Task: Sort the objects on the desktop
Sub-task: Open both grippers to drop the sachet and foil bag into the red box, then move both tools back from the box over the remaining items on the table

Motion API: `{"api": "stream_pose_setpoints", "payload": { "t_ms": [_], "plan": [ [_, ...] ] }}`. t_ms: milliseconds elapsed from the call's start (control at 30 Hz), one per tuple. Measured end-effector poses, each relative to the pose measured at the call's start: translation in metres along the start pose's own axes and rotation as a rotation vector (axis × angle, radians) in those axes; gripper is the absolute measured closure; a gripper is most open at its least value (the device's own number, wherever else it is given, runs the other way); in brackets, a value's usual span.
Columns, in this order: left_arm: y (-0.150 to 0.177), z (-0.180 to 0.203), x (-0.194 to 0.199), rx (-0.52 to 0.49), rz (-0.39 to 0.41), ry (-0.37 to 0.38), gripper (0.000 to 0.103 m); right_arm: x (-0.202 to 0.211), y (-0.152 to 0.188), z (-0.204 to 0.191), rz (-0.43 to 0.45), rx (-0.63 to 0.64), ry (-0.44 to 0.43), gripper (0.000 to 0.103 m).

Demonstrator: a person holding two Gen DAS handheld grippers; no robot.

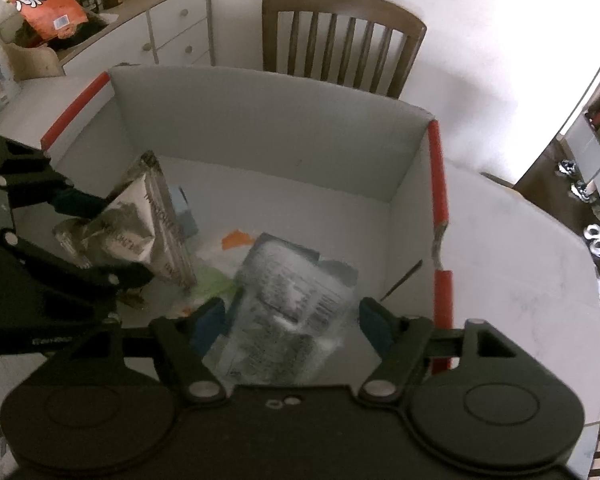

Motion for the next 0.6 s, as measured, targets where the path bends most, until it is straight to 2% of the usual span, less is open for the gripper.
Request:
{"api": "stream_pose_setpoints", "payload": {
  "t_ms": [67,100,600],
  "plan": [
    [0.000,-0.001,0.002,0.004,0.003,-0.017,0.036,0.003,-0.001,0.002,0.004,-0.005,0.003,0.026],
    [0.000,-0.001,0.003,0.010,0.004,-0.021,0.030,0.005,-0.001,0.003,0.008,-0.008,0.005,0.026],
    [-0.002,0.003,0.046,0.016,0.062,-0.049,0.029,0.039,-0.003,0.010,0.057,-0.040,0.015,0.026]
  ]
}}
Point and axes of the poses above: each gripper's, at about its wrist camera, not at the fingertips, and x roughly against the way its jaws point, z to its right, y to its underside, the point moved 8 cm from there along -x, roughly the way its jaws point, and after that the axes turned 1 degree about z, right-handed, at the moved point
